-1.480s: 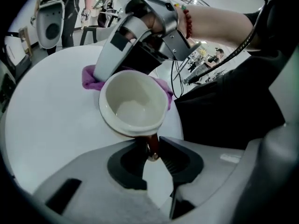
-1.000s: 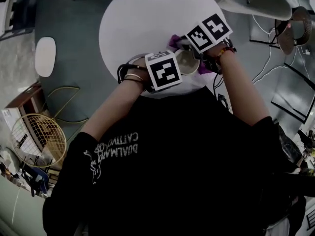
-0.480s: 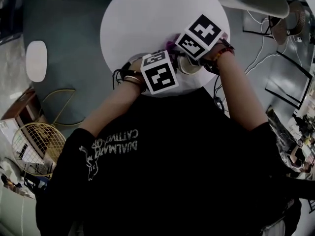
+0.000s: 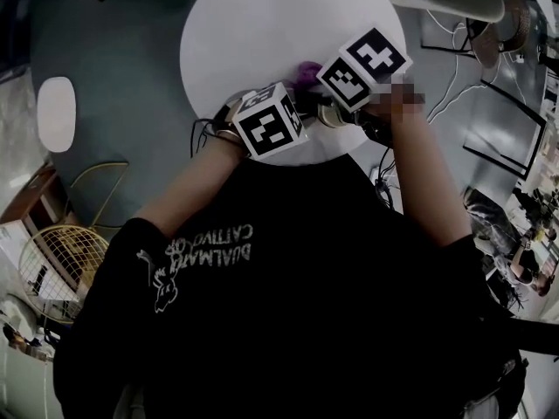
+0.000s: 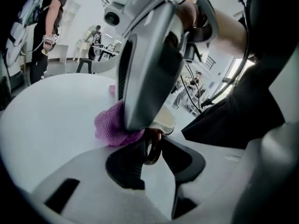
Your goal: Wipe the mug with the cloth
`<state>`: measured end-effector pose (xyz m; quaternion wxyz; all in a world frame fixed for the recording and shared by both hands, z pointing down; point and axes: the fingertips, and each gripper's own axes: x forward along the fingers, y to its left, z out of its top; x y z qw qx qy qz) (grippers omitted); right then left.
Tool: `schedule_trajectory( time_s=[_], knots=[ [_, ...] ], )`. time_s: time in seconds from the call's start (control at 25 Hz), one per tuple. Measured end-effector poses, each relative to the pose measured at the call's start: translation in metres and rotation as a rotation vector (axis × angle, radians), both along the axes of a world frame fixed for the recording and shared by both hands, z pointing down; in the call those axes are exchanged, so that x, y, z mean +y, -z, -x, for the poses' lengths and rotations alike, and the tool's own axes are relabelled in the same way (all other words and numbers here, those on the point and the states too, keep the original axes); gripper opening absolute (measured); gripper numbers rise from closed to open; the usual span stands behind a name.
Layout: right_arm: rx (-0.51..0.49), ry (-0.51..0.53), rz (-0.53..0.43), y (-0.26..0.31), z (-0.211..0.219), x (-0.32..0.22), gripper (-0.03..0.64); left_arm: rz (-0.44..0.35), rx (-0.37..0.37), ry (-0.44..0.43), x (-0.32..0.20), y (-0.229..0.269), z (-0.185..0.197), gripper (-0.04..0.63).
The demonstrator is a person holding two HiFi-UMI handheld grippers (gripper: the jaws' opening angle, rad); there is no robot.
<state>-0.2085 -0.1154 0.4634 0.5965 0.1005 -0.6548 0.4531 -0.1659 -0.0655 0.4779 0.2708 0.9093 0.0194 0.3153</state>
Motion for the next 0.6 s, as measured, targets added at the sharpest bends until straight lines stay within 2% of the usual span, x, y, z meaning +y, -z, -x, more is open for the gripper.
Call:
schedule_trajectory(
  time_s=[0.16,0.28,0.36,0.44,0.52,0.6],
  knots=[
    [-0.023,-0.071,0.012,0.013,-0.01,0.008,0.031,-0.005,0.005,0.021,-0.011,-0.003,-0.005,0.118],
    [-0.078,-0.116,-0.014,0.027,-0.026,0.011,0.032,-0.056,0.0,0.03,-0.013,-0.002,-0.015,0.118],
    [-0.159,-0.184,-0.116,0.042,-0.031,-0.003,0.032,-0.117,-0.004,0.037,-0.014,-0.001,-0.018,0.129],
    [-0.274,-0.266,-0.294,0.065,-0.034,-0.027,0.032,-0.16,-0.01,0.054,-0.021,-0.001,-0.014,0.152],
    [-0.411,-0.362,-0.481,0.098,-0.042,-0.048,0.032,-0.181,-0.006,0.08,-0.025,0.004,-0.008,0.171],
    [-0.581,-0.491,-0.602,0.139,-0.059,-0.054,0.032,-0.217,0.017,0.107,-0.022,0.018,-0.008,0.175]
  ],
)
